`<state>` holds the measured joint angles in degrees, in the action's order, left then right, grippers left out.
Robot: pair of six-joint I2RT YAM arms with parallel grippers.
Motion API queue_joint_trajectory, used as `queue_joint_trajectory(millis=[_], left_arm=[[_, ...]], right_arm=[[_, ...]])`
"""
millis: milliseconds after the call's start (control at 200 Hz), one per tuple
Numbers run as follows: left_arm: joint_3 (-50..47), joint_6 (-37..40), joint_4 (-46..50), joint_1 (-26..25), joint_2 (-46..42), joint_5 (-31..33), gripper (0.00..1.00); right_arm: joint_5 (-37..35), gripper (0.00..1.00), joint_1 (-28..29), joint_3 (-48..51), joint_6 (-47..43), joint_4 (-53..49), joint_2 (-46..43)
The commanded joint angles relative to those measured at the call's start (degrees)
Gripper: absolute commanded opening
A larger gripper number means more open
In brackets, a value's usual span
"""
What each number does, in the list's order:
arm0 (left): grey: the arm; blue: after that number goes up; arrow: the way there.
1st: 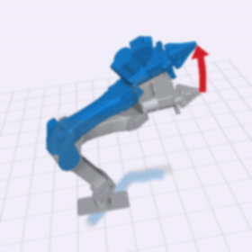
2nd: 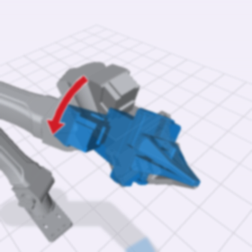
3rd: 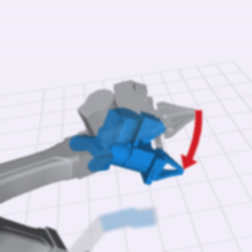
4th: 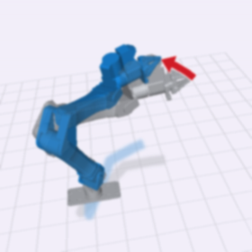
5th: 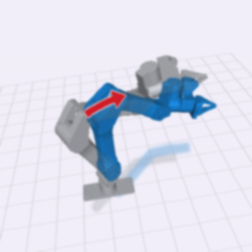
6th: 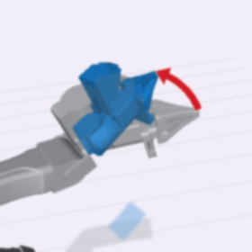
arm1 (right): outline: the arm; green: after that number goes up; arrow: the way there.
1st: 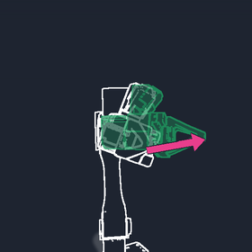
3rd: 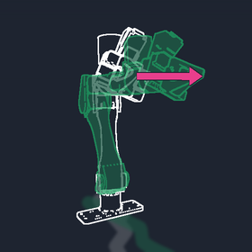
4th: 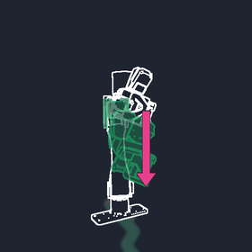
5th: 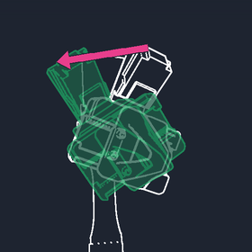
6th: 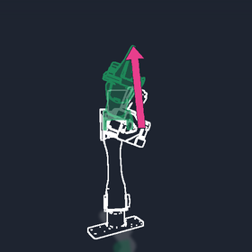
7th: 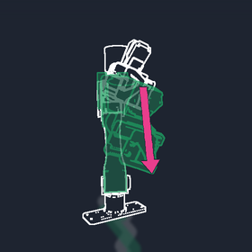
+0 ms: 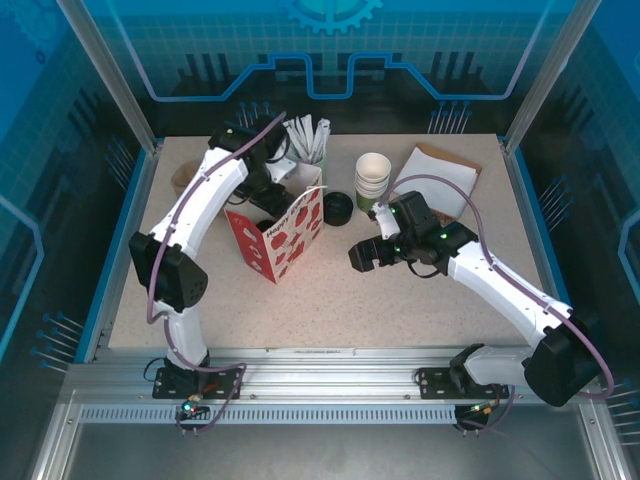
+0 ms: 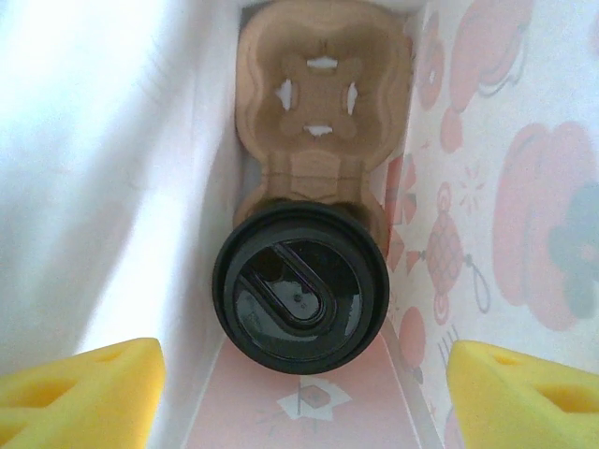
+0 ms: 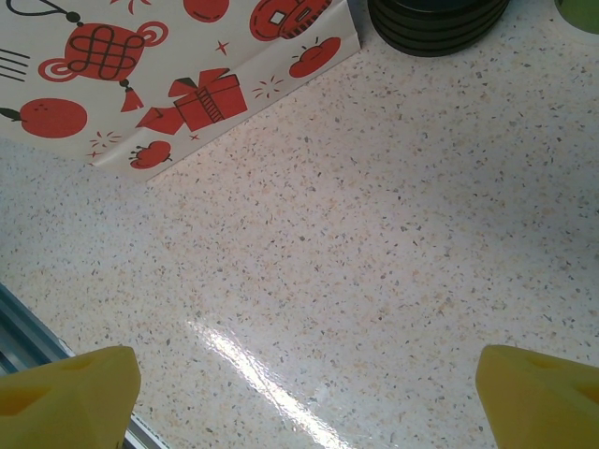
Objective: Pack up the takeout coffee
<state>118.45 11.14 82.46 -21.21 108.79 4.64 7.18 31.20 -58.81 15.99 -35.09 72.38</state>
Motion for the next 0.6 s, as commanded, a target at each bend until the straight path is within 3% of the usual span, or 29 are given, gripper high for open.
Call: queue_joint_trajectory(millis=[0,355,490,590], left_arm=[[3.05,1.43,1.49,0.21,-3.71,-0.66,0.80],[3.92,-1.41,-5.99,0.21,-11.74,-0.81,0.79],[-3.17,-6.54,-18.72,0.23,-20.19,-3.43,0.79],[-14.92,-10.93,-33.18,0.22,-29.14,-8.99,0.79]], right_arm=[[-0.59,0.94,0.96,-0.92,-0.70,-0.99,-0.86],[-3.62,0.94,0.97,-3.23,-1.09,-2.25,-1.82],[-9.15,0.93,0.88,-4.92,-0.52,-1.04,-4.50],[-12.56,0.94,0.43,-5.58,0.24,1.85,-7.06]])
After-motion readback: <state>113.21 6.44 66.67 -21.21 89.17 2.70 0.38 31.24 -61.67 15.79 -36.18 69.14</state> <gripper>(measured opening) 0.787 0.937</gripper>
